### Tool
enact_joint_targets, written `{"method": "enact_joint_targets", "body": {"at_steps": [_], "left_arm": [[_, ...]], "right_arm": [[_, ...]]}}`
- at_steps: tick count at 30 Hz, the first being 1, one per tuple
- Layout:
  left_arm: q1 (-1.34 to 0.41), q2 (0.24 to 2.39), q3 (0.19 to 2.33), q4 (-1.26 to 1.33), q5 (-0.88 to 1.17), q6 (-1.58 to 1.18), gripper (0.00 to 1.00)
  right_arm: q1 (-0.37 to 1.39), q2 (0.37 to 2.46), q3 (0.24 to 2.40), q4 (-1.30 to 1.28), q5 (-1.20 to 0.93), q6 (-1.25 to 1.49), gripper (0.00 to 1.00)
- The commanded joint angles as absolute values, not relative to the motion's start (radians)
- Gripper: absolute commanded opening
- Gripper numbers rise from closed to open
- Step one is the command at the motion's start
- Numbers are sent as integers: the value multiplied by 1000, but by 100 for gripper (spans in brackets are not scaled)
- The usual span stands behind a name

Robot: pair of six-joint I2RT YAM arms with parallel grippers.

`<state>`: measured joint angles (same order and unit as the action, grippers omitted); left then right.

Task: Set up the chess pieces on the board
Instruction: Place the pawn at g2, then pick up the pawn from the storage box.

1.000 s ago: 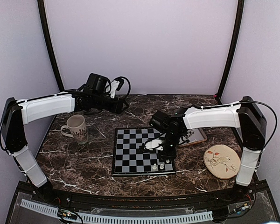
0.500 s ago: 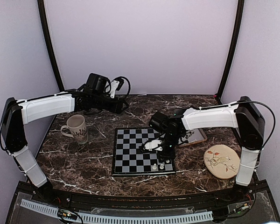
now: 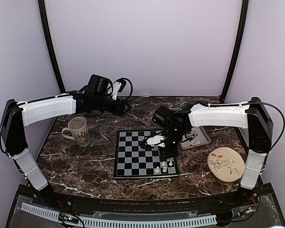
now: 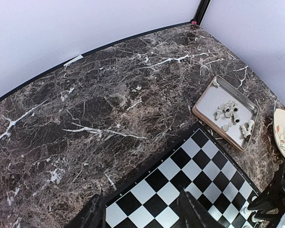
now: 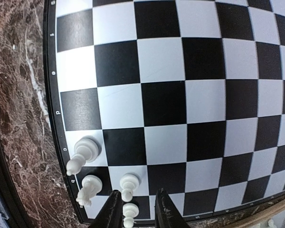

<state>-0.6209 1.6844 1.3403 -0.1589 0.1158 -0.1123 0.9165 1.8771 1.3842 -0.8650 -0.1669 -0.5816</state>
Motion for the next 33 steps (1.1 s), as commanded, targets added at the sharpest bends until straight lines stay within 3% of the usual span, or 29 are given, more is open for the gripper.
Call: {"method": "enact_joint_targets", "body": {"at_steps": [1, 10, 19, 33], "left_arm": [[-621, 1657, 1339, -165, 126, -104, 54], [-621, 1661, 1340, -166, 143, -104, 54], [-621, 1666, 1343, -169, 150, -102, 54], [-621, 1681, 1348, -175, 162, -103, 54]], "right_arm": [[858, 1795, 1443, -911, -234, -581, 25], [612, 1778, 1470, -828, -151, -498, 21], [435, 1891, 1497, -779, -49, -417, 17], [379, 2029, 1549, -762, -51, -377, 19]]}}
